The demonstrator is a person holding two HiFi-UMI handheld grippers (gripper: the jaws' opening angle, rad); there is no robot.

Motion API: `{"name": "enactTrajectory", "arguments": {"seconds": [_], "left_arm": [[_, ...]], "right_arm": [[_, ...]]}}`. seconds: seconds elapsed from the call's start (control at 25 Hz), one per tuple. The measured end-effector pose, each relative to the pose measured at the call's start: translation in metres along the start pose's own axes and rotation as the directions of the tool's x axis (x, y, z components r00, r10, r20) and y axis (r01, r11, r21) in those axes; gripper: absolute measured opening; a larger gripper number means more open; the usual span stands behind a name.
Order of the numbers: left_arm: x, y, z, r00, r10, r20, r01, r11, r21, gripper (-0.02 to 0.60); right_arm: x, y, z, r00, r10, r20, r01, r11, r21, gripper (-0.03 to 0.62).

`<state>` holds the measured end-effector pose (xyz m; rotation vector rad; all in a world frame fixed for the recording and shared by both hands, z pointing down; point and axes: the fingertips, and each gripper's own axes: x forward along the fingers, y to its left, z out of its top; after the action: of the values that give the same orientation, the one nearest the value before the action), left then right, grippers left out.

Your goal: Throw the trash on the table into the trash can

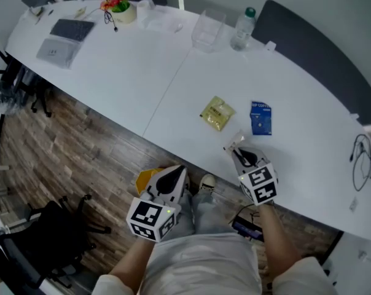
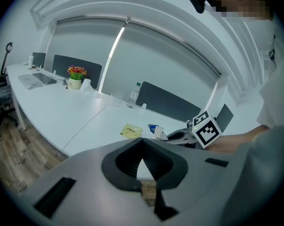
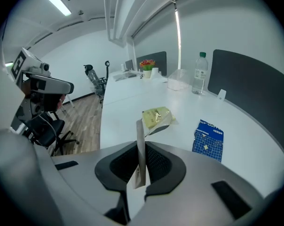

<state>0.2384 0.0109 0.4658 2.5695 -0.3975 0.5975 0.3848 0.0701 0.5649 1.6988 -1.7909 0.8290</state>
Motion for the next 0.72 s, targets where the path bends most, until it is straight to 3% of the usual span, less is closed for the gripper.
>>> {"name": "enactTrajectory", "arguments": {"seconds": [0.32, 0.72], "left_arm": [[-0.046, 0.032, -0.008, 0.987, 0.146, 0.060, -0.142, 0.988, -0.067, 0.000], [-0.109, 0.058, -0.033, 0.940, 0.325, 0.105, -0.305, 0.937, -0.171, 0.000]], "right_arm": [[0.018, 0.056, 0.031, 0.991, 0.135, 0.014, -0.133, 0.985, -0.107, 0.051], [0.046, 0.142, 0.063, 0.943, 0.333, -0.018, -0.325, 0.905, -0.275, 0.051]]}}
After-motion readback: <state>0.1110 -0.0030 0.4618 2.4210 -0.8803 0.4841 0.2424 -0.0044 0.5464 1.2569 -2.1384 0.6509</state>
